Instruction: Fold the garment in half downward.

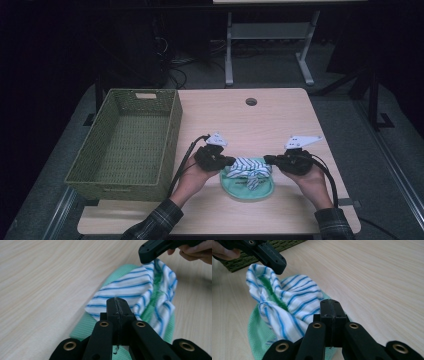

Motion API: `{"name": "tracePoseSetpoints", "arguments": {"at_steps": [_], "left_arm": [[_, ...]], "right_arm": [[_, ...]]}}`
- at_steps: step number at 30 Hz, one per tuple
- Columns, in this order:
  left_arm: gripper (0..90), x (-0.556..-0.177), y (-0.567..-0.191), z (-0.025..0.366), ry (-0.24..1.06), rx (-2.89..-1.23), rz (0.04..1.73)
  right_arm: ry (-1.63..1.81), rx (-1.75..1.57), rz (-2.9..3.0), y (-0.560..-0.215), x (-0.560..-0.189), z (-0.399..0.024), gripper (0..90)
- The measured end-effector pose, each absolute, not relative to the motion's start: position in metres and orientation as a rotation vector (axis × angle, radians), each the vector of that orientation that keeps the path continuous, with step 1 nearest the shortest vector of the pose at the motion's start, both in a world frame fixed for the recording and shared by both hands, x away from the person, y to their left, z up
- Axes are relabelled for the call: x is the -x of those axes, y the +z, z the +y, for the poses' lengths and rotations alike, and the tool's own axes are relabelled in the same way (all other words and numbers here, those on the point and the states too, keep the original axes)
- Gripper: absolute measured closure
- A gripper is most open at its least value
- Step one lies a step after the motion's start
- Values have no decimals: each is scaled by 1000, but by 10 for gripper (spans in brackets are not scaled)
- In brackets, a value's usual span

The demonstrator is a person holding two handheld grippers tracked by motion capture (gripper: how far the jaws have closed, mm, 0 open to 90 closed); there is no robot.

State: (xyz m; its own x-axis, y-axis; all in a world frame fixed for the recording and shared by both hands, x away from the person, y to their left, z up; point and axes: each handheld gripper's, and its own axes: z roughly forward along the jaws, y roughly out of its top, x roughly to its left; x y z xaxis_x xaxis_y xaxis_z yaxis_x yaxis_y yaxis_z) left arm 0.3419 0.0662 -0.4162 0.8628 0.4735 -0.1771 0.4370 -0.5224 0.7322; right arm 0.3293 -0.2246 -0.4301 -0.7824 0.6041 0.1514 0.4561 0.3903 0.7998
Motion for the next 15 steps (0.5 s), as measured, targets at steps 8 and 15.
{"name": "tracePoseSetpoints", "arguments": {"at_steps": [8,15], "left_arm": [[895,-327,-421,61,30,-2233,621],[894,-316,-423,58,9,-2247,598]], "right_arm": [[1350,-938,2506,-435,-317,-224,899],[1343,-924,2531,-441,-305,-224,899]]}}
